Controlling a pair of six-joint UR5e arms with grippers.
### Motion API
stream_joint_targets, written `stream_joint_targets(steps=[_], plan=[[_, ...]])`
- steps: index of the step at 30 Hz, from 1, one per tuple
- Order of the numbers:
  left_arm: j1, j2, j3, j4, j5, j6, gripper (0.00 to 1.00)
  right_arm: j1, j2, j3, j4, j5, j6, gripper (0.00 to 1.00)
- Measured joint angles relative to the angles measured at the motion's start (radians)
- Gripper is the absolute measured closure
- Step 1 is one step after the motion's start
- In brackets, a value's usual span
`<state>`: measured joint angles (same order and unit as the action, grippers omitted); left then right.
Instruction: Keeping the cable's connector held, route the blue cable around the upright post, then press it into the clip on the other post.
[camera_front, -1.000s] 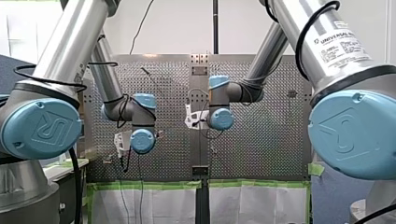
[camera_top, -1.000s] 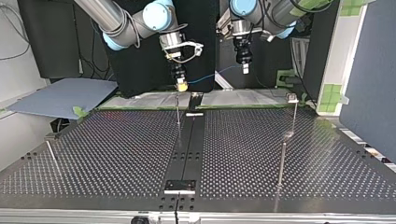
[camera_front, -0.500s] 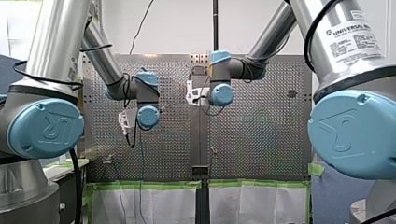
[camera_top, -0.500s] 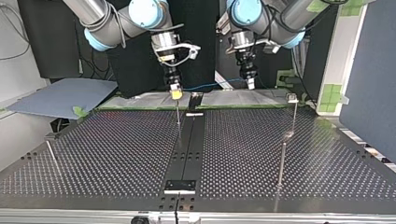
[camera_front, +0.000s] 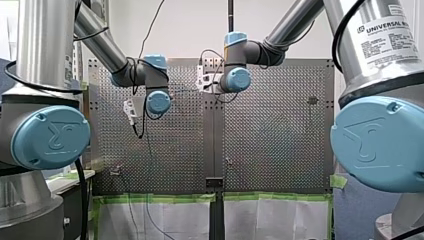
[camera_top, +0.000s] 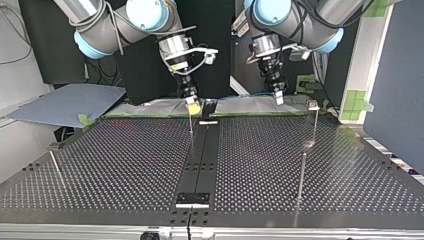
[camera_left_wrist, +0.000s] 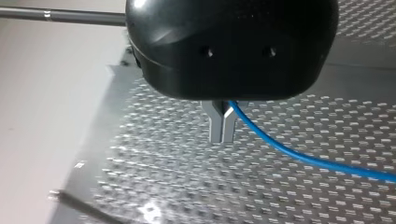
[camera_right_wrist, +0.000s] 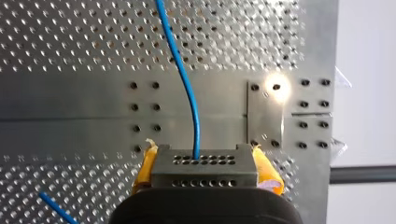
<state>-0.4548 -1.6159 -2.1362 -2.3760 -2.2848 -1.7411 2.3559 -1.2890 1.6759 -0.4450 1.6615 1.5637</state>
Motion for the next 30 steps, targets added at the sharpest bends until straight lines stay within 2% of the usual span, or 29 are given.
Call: stream_joint_targets(steps=[7,15,23,26,30], plan=[[0.006,0.078,0.077,-0.079,-0.017,0.005,1.0,-0.002,0.045,-0.074,0.051,-0.039,0.012,1.0],[0.028,0.155,0.153,-0.155,-0.015,0.032,1.0,-0.008,0.05,-0.148,0.086,-0.067,0.037,1.0],[0.064,0.228,0.234,-0.236,0.022,0.062,1.0,-0.009,0.053,-0.224,0.128,-0.088,0.052,1.0],[0.089,0.232,0.266,-0.268,0.044,0.07,1.0,-0.009,0.06,-0.254,0.13,-0.094,0.065,1.0],[0.127,0.252,0.306,-0.308,0.081,0.071,1.0,-0.008,0.081,-0.294,0.14,-0.102,0.073,1.0]])
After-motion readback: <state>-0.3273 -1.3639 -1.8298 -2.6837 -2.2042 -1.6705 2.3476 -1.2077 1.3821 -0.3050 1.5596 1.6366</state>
